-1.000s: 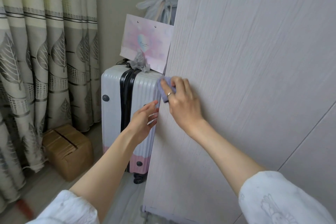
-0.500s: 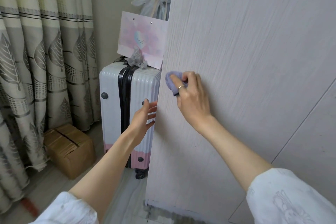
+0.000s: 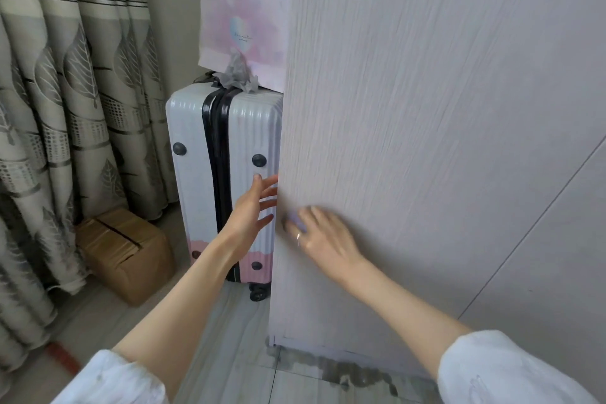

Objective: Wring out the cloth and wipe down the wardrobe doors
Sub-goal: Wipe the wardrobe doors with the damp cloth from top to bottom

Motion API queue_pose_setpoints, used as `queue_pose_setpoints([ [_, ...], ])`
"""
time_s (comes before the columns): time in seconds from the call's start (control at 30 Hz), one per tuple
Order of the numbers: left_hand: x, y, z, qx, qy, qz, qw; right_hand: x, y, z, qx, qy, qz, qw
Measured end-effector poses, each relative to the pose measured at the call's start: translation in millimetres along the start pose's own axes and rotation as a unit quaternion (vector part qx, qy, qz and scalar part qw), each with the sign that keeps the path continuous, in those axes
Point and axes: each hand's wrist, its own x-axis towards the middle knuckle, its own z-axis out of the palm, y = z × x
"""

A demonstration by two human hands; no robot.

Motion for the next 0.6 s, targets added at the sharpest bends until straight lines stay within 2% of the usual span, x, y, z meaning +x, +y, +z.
queue_pose_setpoints([
  [0.1,-2.3,-14.3,7.0,-0.031,0.029,0.014,0.999,30.8,20.9,-27.8,0.017,0.108,0.082,0.991],
  [0.2,-3.8,-31.4,9.4,-0.038,0.042,0.027,0.998,37.5,21.8,-28.3,0.028,0.139,0.11,0.984],
  [0.3,-5.1,-55.8,10.4,-0.044,0.057,0.037,0.997,4.9,-2.6,9.3,0.021,0.118,0.05,0.991],
  [0.47,-11.2,-99.5,7.2,-0.014,0.069,0.033,0.997,-71.6,-26.7,59.0,0.014,0.002,-0.051,0.999],
  [0.53,-14.2,-107.0,9.8,-0.004,0.07,0.051,0.996,-72.9,-19.4,50.4,0.0,0.011,-0.053,0.999],
  [0.6,-17.9,-111.7,14.3,0.004,0.071,0.067,0.995,-60.5,-8.0,28.9,-0.009,0.06,0.005,0.998],
])
